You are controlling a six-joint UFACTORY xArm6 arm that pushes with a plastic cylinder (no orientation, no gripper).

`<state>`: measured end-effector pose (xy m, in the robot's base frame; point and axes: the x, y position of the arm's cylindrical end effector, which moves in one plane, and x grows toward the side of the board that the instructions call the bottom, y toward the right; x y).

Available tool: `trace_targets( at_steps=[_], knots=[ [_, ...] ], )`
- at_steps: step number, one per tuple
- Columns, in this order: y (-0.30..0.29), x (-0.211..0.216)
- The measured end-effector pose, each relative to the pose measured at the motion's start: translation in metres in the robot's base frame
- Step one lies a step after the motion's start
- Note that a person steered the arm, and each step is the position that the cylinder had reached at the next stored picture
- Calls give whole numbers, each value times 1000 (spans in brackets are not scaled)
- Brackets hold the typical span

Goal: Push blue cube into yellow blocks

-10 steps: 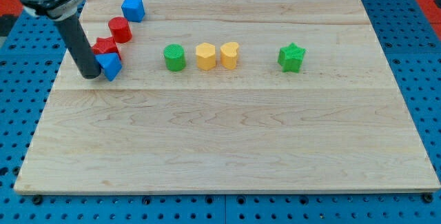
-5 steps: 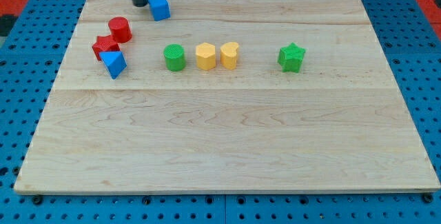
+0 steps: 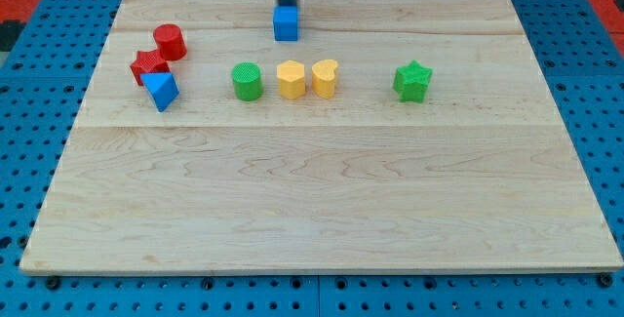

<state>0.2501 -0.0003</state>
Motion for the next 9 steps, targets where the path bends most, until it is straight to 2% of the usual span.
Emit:
trace_targets(
  at_steps=[1, 2, 3, 4, 5, 6, 8, 9],
  knots=[
    [16, 72],
    [18, 119],
    [48, 54],
    [44, 3],
    [-16, 8],
    [-51, 51],
    [-42, 75],
    [-17, 78]
  ],
)
